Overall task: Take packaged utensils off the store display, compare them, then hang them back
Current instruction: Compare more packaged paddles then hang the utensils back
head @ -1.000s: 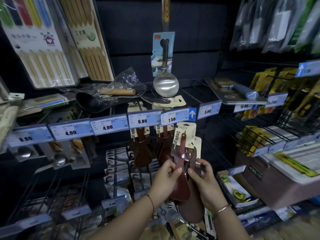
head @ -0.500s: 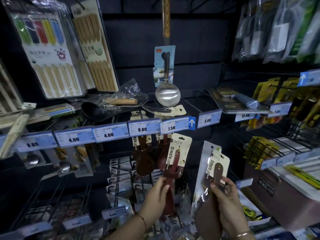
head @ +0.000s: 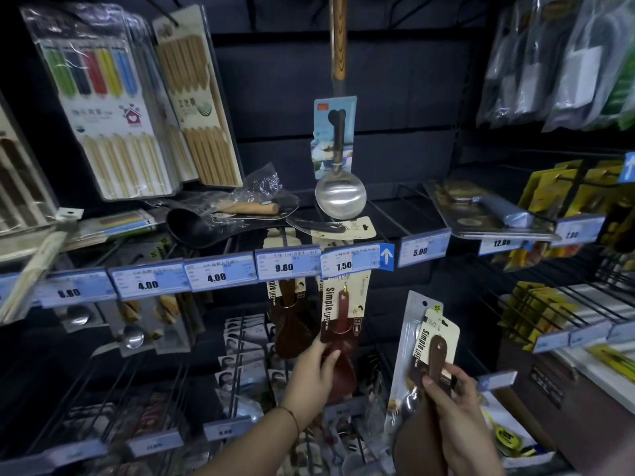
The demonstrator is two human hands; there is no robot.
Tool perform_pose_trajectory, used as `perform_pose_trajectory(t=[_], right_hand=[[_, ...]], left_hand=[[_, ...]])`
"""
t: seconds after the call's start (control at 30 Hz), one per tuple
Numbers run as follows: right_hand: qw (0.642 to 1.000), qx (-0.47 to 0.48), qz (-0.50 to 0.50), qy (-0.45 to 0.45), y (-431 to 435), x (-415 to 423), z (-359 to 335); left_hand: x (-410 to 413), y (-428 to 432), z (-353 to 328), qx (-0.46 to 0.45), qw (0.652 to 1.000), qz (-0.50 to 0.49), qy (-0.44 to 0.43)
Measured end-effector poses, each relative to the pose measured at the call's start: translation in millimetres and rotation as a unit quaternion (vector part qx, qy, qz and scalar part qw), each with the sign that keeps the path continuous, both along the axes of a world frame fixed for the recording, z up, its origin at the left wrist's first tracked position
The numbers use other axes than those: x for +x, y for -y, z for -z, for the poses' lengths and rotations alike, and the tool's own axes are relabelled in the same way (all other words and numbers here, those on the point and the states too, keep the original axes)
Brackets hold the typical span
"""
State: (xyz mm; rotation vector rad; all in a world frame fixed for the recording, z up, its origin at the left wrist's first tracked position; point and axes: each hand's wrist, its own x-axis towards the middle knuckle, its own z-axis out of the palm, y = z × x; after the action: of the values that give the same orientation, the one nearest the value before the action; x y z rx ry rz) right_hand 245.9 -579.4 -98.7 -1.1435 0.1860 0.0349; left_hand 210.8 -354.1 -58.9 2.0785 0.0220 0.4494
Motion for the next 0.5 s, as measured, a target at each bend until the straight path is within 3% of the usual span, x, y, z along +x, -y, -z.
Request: perform_pose_trajectory(t=[0.5], right_hand=[[1.000,0.009,-0.027,-0.012,0.4,-12.1,-11.4]], left_hand=[[16.7,7.1,-11.7,-0.027,0.999,0.031,0.015]])
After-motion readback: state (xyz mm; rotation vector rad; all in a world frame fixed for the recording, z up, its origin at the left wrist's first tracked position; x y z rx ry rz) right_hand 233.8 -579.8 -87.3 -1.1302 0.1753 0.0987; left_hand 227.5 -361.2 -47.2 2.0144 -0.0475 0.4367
